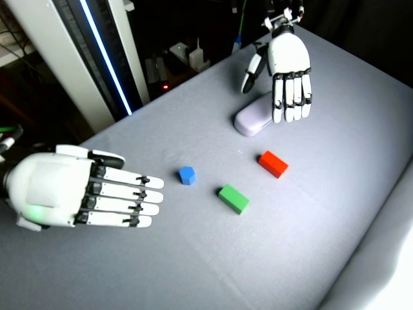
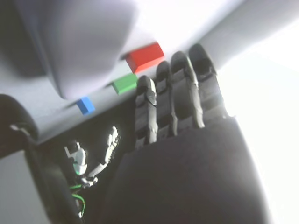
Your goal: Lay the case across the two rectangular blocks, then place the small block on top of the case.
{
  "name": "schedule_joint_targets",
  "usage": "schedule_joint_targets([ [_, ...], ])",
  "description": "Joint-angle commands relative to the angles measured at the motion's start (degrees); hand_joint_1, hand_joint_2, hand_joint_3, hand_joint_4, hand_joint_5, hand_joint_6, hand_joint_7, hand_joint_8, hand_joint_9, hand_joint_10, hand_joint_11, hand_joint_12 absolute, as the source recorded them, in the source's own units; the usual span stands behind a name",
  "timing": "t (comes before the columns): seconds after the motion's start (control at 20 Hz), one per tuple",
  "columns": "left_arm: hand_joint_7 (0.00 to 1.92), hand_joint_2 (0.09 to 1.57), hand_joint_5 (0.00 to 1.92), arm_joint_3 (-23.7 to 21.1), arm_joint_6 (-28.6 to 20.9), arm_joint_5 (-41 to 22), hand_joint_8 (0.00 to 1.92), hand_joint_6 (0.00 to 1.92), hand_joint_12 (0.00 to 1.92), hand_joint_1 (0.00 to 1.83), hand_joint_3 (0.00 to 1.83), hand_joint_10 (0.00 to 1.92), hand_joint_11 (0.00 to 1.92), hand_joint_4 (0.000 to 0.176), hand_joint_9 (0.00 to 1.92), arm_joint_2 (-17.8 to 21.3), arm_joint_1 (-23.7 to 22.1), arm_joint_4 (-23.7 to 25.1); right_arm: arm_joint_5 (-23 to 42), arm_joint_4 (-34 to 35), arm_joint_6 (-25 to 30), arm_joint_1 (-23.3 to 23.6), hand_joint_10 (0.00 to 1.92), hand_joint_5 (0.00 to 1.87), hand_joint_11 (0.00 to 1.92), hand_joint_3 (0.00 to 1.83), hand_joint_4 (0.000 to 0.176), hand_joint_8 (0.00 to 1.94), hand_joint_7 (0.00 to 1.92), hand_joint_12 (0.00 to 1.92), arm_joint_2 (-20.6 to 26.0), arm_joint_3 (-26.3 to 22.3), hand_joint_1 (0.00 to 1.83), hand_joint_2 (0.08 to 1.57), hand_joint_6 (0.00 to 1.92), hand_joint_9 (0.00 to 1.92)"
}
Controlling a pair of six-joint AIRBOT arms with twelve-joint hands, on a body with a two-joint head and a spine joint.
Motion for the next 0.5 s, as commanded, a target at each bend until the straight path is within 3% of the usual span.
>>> schedule_joint_targets([
  [0.0, 0.34, 0.78, 0.24, 0.2, 1.5, -4.0, 0.00, 0.00, 0.52, 0.75, 0.00, 0.00, 0.00, 0.103, 0.34, -0.6, -1.0, -0.6, 6.7, 1.8, 0.4, 0.5, 0.00, 0.44, 0.24, 0.00, 0.000, 0.00, 0.39, 0.62, 0.1, 0.4, 0.63, 1.28, 0.00, 0.42],
  [0.05, 0.35, 0.78, 0.24, 0.2, 3.5, -3.4, 0.00, 0.00, 0.53, 0.77, 0.00, 0.01, 0.00, 0.107, 0.38, -1.0, -1.3, -1.6, 6.7, 1.7, 0.4, 0.6, 0.00, 0.44, 0.25, 0.01, 0.000, 0.00, 0.39, 0.63, 0.1, 0.4, 0.60, 1.29, 0.00, 0.43],
  [0.1, 0.38, 0.79, 0.25, 0.3, 5.1, -3.1, 0.00, 0.00, 0.58, 0.80, 0.00, 0.01, 0.00, 0.095, 0.42, -1.3, -1.4, -2.7, 6.7, 1.7, 0.4, 0.6, 0.01, 0.44, 0.27, 0.01, 0.000, 0.01, 0.40, 0.64, 0.1, 0.4, 0.60, 1.29, 0.00, 0.44],
  [0.2, 0.51, 0.86, 0.32, 0.5, 5.7, -3.8, 0.01, 0.01, 0.80, 0.89, 0.00, 0.01, 0.07, 0.046, 0.55, -1.9, -1.4, -4.2, 6.7, 1.6, 0.4, 0.6, 0.00, 0.45, 0.26, 0.00, 0.000, 0.00, 0.41, 0.68, 0.1, 0.3, 0.61, 1.28, 0.00, 0.45],
  [0.25, 0.58, 0.91, 0.40, 0.5, 5.7, -4.4, 0.01, 0.00, 0.92, 0.95, 0.00, 0.02, 0.12, 0.012, 0.62, -2.0, -1.4, -4.6, 6.7, 1.6, 0.5, 0.6, 0.00, 0.46, 0.26, 0.00, 0.000, 0.00, 0.42, 0.69, 0.1, 0.3, 0.59, 1.29, 0.00, 0.46],
  [0.3, 0.80, 0.98, 0.67, 0.5, 5.7, -5.0, 0.04, 0.02, 1.07, 1.11, 0.00, 0.09, 0.37, 0.000, 0.85, -2.1, -1.4, -5.1, 6.7, 1.6, 0.5, 0.6, 0.00, 0.46, 0.24, 0.00, 0.000, 0.00, 0.41, 0.74, 0.1, 0.3, 0.59, 1.29, 0.00, 0.45],
  [0.35, 0.89, 1.09, 1.04, 0.5, 5.7, -5.9, 1.08, 0.33, 1.62, 1.24, 0.02, 1.15, 0.75, 0.000, 0.86, -2.2, -1.5, -5.4, 6.7, 1.6, 0.5, 0.6, 0.00, 0.46, 0.21, 0.00, 0.000, 0.00, 0.41, 0.78, 0.1, 0.3, 0.61, 1.29, 0.00, 0.45],
  [0.4, 0.85, 1.09, 1.04, 0.4, 5.7, -7.1, 1.34, 0.76, 1.83, 1.20, 0.01, 1.60, 1.00, 0.000, 0.97, -2.1, -1.6, -5.9, 6.7, 1.6, 0.5, 0.6, 0.00, 0.47, 0.22, 0.00, 0.000, 0.00, 0.41, 0.80, 0.1, 0.3, 0.61, 1.29, 0.00, 0.45],
  [0.45, 0.87, 1.11, 1.00, 0.1, 5.7, -8.4, 1.45, 0.92, 1.89, 1.18, 0.00, 1.73, 1.18, 0.000, 1.11, -2.0, -1.8, -6.2, 6.7, 1.6, 0.6, 0.6, 0.00, 0.46, 0.18, 0.00, 0.000, 0.00, 0.40, 0.83, 0.1, 0.3, 0.59, 1.30, 0.00, 0.44],
])
